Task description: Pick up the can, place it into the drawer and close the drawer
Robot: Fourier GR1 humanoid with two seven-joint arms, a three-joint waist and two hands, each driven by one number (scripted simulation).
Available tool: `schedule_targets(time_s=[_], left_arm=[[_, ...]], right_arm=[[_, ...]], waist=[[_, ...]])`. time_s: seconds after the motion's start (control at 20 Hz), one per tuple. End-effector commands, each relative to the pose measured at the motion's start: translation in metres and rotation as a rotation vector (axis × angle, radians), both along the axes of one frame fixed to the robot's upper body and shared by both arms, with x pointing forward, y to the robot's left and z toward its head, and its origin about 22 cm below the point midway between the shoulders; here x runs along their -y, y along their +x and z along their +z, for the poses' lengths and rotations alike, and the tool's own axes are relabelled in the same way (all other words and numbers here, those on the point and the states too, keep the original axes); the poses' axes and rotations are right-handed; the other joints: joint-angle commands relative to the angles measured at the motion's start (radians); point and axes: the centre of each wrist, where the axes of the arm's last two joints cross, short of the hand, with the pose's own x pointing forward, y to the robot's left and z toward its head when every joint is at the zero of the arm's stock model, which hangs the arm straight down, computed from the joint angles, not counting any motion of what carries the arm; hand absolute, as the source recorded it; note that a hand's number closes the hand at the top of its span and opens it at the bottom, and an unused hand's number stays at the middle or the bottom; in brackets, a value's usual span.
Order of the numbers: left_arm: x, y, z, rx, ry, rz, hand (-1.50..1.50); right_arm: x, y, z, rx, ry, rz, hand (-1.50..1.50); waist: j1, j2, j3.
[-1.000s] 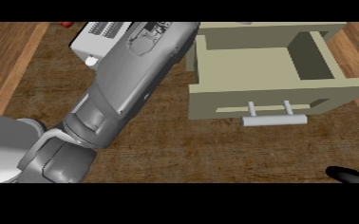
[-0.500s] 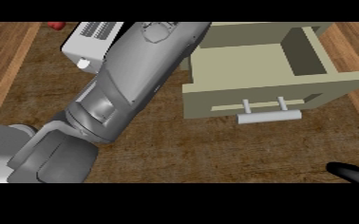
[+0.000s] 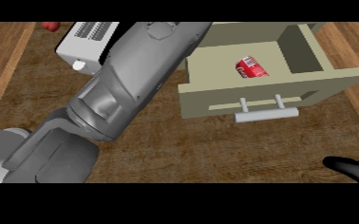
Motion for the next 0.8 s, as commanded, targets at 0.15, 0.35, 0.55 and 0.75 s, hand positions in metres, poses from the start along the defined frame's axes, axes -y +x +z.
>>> schedule_targets(time_s=[0.15,0.35,0.55,0.75], left_arm=[[0.001,0.000,0.001,0.026,-0.013,0.046,-1.50],[-0.005,0.005,-0.009,0.014,-0.056,0.050,-1.50],[-0.003,0.004,-0.001,-0.017,-0.098,0.049,-1.50],[0.003,-0.001,0.009,0.002,-0.146,0.038,-1.50]], right_arm=[[0.001,0.007,0.006,0.048,-0.134,0.012,-1.50],[-0.008,0.010,0.017,0.102,-0.227,0.047,-1.50],[-0.009,0.028,0.021,0.115,-0.401,0.020,-1.50],[-0.029,0.040,0.020,0.120,-0.539,0.004,-1.50]], waist=[[-0.006,0.006,0.001],[-0.011,0.011,0.000],[0.011,0.016,-0.001],[0.014,0.009,-0.001]])
